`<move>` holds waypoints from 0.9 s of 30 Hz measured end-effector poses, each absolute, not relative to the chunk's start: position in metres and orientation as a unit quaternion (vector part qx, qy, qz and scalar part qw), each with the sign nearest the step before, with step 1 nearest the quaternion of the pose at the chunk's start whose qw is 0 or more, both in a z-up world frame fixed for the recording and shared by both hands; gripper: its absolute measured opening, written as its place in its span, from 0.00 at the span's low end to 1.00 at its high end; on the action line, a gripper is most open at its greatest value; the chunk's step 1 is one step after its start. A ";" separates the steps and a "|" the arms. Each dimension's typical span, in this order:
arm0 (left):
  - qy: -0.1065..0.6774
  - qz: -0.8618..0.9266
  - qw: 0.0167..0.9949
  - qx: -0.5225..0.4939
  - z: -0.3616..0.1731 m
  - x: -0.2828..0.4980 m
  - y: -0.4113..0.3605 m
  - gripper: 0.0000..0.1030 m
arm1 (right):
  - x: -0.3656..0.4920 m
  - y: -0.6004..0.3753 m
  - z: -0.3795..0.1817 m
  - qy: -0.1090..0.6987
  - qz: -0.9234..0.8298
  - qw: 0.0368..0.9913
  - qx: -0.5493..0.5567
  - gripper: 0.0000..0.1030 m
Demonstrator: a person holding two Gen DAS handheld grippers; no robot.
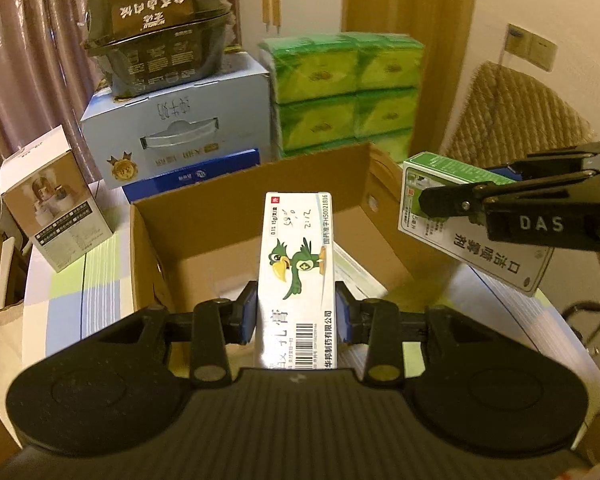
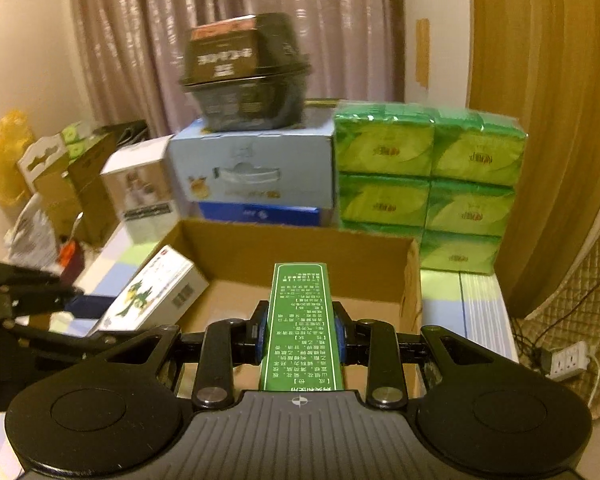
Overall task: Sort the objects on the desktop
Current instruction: 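Carry both boxes into the cardboard box and open both tools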
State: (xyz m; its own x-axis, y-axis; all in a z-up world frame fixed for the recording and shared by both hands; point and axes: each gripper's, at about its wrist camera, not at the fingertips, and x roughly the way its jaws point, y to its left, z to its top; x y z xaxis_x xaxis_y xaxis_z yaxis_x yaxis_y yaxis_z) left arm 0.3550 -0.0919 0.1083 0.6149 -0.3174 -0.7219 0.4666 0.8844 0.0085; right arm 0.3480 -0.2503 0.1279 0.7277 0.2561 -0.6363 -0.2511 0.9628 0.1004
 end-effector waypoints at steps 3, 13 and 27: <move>0.383 -0.217 0.893 0.091 0.100 0.379 -0.093 0.32 | 0.373 -0.255 0.119 0.343 0.127 0.931 0.014 0.27; 0.392 -0.212 0.892 0.079 0.066 0.433 -0.105 0.32 | 0.421 -0.265 0.077 0.349 0.105 0.931 0.022 0.27; 0.398 -0.215 0.890 0.059 0.048 0.440 -0.109 0.39 | 0.432 -0.272 0.048 0.363 0.097 0.926 0.018 0.27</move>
State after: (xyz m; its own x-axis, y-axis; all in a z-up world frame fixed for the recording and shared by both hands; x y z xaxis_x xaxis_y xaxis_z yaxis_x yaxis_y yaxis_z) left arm 0.4399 -0.1094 0.0477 0.5918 -0.3353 -0.7331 0.4290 0.9009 -0.0657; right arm 0.4316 -0.2723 0.0483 0.7174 0.1925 -0.6696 -0.1656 0.9806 0.1045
